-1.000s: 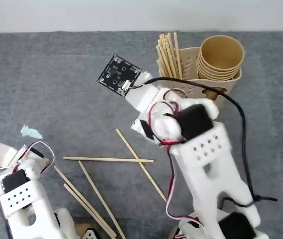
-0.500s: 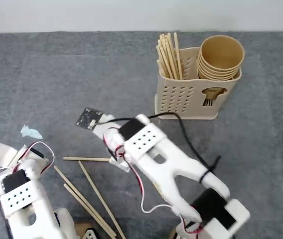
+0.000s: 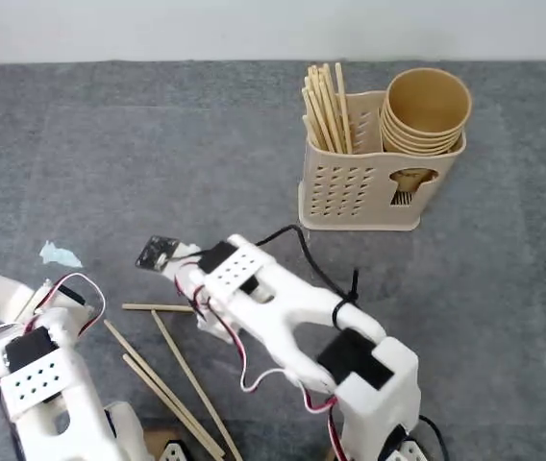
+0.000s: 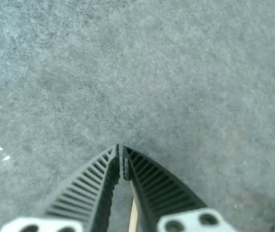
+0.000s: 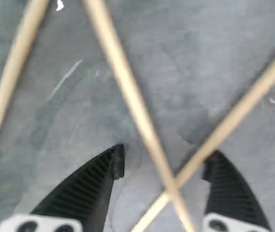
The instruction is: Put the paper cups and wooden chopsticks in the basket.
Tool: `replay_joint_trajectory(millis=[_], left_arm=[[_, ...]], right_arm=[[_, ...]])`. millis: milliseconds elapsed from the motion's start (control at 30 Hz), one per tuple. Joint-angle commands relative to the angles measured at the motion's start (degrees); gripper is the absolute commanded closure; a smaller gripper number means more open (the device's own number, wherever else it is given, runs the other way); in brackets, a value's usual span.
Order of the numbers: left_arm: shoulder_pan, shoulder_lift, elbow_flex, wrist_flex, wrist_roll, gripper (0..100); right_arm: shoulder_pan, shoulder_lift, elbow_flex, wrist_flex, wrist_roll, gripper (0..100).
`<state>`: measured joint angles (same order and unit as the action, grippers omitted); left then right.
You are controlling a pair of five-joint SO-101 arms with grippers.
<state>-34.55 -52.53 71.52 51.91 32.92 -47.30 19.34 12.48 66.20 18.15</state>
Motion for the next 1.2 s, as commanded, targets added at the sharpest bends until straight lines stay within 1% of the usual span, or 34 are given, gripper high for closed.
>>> replay_joint_trajectory(millis=[0, 100, 333, 467, 600, 800, 900, 1033, 1167], left_arm=[[0.0, -1.2, -0.7, -1.1, -0.2, 99], [0.0, -1.2, -0.7, -1.1, -0.2, 99], [0.0, -1.2, -0.7, -1.1, -0.2, 99], [0.0, -1.2, -0.7, -1.1, -0.2, 99], [-0.1, -1.2, -0.7, -1.1, -0.2, 99], [-0.1, -1.2, -0.7, -1.1, -0.2, 99], [-0.1, -1.2, -0.7, -1.1, -0.2, 99], [-0.1, -1.2, -0.7, -1.1, -0.2, 99], [0.0, -1.2, -0.7, -1.1, -0.2, 99]], right_arm=[[2.6, 2.7, -4.6, -0.4, 0.1, 79.7], [2.9, 4.4, -5.6, 0.0, 0.1, 82.6], [2.9, 7.1, -9.3, 2.6, 0.2, 98.8], [2.9, 8.5, -10.9, 4.4, 0.4, 98.9], [2.9, 7.3, -11.2, 6.1, 3.1, 98.9], [4.0, -3.6, -10.9, 11.6, 3.4, 98.9], [6.0, -10.6, -11.3, 14.4, 3.4, 98.9], [8.1, -20.3, -11.3, 18.1, 6.2, 99.0], [10.2, -28.7, -13.6, 21.4, 6.7, 99.0]])
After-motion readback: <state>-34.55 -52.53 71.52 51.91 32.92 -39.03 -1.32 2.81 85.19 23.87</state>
